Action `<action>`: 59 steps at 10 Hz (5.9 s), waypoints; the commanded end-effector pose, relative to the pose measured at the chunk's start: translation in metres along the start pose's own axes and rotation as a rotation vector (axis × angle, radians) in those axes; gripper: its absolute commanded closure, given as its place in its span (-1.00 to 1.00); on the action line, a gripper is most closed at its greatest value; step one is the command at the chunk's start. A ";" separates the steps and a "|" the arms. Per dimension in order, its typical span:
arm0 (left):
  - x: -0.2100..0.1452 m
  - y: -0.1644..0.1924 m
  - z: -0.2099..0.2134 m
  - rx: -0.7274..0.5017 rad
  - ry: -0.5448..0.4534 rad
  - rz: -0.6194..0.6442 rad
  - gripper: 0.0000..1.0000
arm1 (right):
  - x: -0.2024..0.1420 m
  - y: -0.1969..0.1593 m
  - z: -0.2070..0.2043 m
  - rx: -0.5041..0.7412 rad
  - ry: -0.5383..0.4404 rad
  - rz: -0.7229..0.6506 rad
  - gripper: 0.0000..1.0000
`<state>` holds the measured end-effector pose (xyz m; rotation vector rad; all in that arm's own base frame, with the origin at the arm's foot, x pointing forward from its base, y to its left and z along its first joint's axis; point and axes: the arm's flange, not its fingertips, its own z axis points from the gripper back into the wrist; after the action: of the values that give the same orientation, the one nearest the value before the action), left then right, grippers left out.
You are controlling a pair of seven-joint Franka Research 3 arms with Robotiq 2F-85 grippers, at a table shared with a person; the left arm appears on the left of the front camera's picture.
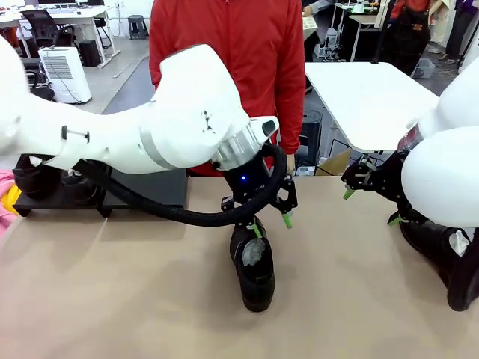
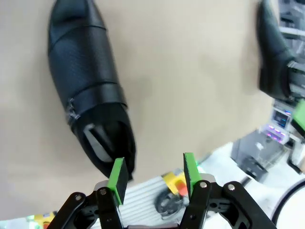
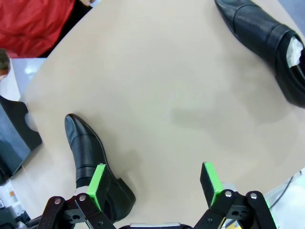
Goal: Organize the shoes by placing them on the stand.
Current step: Place the Shoe from the middle of the table onto the Shoes Stand.
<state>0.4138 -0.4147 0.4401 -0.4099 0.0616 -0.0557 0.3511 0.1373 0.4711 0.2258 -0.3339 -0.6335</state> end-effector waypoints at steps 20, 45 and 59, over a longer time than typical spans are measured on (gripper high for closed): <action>0.013 -0.025 -0.102 0.390 -0.037 -0.006 1.00 | 0.003 0.000 -0.002 0.028 0.014 0.013 -1.00; 0.119 0.243 0.131 0.576 -0.593 -0.060 1.00 | 0.003 0.000 -0.002 0.028 0.014 0.013 -1.00; 0.160 0.245 0.110 0.570 -0.563 -0.089 0.33 | 0.003 0.000 -0.002 0.028 0.014 0.013 -1.00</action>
<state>0.5864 -0.1573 0.4326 0.1580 -0.5051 -0.0374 0.3515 0.1369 0.4703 0.2265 -0.3312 -0.6334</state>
